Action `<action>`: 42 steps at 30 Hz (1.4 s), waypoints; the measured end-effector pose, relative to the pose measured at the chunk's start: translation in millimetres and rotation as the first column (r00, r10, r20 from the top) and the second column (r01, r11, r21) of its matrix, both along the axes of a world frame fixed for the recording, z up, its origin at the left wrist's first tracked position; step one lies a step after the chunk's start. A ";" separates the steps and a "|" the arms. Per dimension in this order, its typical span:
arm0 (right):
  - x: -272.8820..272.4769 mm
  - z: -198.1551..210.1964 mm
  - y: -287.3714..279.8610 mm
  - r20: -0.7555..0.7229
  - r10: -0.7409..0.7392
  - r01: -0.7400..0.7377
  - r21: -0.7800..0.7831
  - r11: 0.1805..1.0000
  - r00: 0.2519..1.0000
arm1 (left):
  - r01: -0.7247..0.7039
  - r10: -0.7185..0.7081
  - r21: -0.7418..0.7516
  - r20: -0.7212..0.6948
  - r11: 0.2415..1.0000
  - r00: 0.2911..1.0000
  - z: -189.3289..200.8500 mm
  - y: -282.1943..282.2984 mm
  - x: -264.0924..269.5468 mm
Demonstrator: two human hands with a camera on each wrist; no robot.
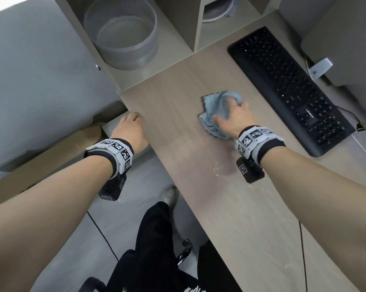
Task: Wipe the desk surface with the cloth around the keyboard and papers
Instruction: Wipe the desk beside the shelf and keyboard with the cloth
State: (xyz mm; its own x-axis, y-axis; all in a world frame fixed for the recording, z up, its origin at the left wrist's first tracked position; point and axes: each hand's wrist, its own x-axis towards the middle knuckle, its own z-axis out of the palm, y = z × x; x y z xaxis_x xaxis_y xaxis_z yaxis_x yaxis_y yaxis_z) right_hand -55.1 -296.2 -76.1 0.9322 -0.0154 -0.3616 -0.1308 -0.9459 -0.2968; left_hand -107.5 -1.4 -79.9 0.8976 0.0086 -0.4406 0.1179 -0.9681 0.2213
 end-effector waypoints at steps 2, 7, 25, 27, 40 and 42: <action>-18.7 -9.7 25.9 -0.012 0.181 -0.180 0.027 0.983 0.983 | -0.004 0.004 0.001 -0.009 1.000 1.000 2.1 -0.3 0.8; -63.8 -23.3 83.7 -0.087 0.388 -0.383 0.066 0.921 0.918 | 0.003 -0.002 0.004 -0.027 1.000 1.000 4.6 -0.2 0.9; -29.6 -14.3 29.9 -0.012 0.238 -0.238 -0.036 0.971 0.971 | -0.033 0.033 0.016 -0.001 0.999 0.999 -1.9 3.9 18.8; -27.1 -10.7 32.7 0.032 0.240 -0.242 0.060 0.969 0.970 | -0.042 0.042 -0.005 -0.005 0.999 0.999 -0.8 5.7 22.5; 109.9 -23.2 49.2 -0.033 -0.088 0.084 -0.106 0.991 0.996 | -0.100 0.105 -0.068 0.067 0.993 0.992 -8.6 45.1 46.6; 104.8 -26.7 82.7 -0.032 0.012 -0.014 -0.058 0.998 0.999 | -0.083 0.087 -0.052 0.078 0.995 0.993 -9.6 49.0 48.3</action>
State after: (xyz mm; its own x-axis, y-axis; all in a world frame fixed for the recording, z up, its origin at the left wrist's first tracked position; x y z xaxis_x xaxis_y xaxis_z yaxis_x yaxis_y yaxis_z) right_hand 49.7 -213.5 -102.8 0.9205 -0.0253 -0.3900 -0.1270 -0.9631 -0.2374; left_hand -59.1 47.7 -89.5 0.9270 0.0668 -0.3691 0.1794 -0.9431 0.2799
